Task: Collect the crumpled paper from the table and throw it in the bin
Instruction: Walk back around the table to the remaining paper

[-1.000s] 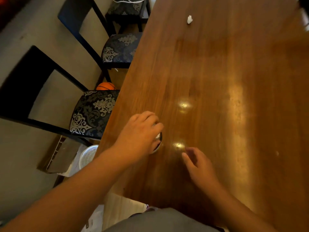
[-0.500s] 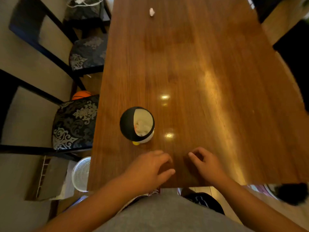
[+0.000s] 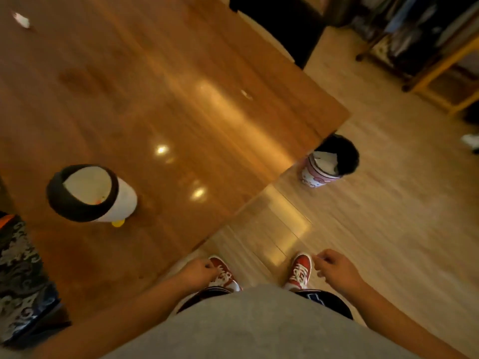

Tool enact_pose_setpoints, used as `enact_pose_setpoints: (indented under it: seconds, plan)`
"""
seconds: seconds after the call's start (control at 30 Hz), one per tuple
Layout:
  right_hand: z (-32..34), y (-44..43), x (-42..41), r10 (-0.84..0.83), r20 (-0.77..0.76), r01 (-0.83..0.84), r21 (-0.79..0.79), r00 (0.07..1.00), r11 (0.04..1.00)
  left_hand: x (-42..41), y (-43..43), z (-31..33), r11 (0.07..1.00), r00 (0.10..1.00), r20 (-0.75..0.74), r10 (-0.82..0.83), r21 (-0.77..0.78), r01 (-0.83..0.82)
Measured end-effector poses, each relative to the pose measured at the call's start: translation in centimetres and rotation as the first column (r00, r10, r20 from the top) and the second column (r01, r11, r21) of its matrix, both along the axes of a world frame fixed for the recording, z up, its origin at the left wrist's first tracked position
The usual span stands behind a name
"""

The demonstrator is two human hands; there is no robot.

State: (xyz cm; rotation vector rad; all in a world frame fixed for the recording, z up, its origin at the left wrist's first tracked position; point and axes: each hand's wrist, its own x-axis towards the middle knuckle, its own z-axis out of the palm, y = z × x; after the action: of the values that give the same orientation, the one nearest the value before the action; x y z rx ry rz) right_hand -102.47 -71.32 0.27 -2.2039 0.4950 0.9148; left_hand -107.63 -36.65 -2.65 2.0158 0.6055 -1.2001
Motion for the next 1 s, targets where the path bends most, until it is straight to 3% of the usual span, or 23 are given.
enact_pose_setpoints:
  seconds: [0.23,0.57,0.77,1.0]
  plan:
    - [-1.9,-13.6,-6.6,-0.299,-0.096,0.298,-0.016,0.95,0.954,5.1,-11.3,1.1,0.994,0.997,-0.019,-0.079,0.075,0.08]
    - [-2.8,-32.6,-11.2,-0.483,-0.182,0.488,-0.022,0.856,0.873,9.7,-34.4,3.2,0.984,0.983,0.065,-0.169,-0.05,0.173]
    - [-2.7,-38.1,-5.8,-0.501,-0.153,0.51,0.017,0.852,0.86,13.2,-38.7,3.3,0.981,0.979,0.055,-0.194,0.011,0.194]
    - [-3.3,-42.3,7.4,-0.502,-0.093,0.509,0.099,0.86,0.855,19.5,-40.7,1.1,0.987,0.986,-0.063,-0.152,0.036,0.155]
